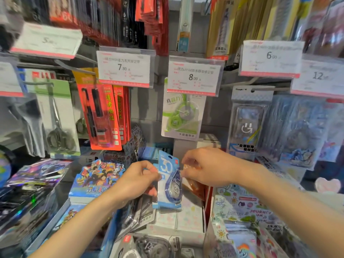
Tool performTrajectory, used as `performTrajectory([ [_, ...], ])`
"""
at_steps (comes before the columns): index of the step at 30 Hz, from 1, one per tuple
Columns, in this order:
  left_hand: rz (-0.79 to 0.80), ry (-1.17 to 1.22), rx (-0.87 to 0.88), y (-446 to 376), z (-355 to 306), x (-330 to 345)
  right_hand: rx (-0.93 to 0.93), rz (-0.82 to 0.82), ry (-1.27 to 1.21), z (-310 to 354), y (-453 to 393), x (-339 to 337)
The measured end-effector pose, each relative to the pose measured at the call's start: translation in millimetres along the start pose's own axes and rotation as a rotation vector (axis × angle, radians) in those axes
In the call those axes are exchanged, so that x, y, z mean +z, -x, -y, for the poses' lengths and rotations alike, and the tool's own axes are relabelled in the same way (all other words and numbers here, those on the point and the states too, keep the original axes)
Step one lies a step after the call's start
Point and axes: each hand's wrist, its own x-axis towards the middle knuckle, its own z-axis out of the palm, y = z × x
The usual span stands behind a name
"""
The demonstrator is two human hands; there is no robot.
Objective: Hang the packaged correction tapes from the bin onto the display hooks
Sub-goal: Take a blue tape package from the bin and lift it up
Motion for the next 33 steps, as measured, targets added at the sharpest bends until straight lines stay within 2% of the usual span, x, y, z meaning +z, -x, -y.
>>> performTrajectory([
  [8,-0.084,0.210,0.103,32,-16,-24,-0.052,-0.116,-0.128,30,4,11],
  [20,-0.079,0.236,0.177,57,-27,-36,-0.079,-0.235,-0.190,54,13,13],
  [22,-0.138,0.108,0.273,61,-31,-35,-0.076,-0.264,-0.193,52,17,7],
  [26,-0.361,-0.503,0.621,68,-38,-43,-0.054,-0.353,-0.149,41,33,-2],
  [28,-0.397,-0.719,0.804,72,-49,-47,-0.032,-0.386,-0.128,35,45,-7],
  [33,-0.470,-0.981,1.121,73,-97,-41,0.014,-0.422,-0.074,19,73,-17],
])
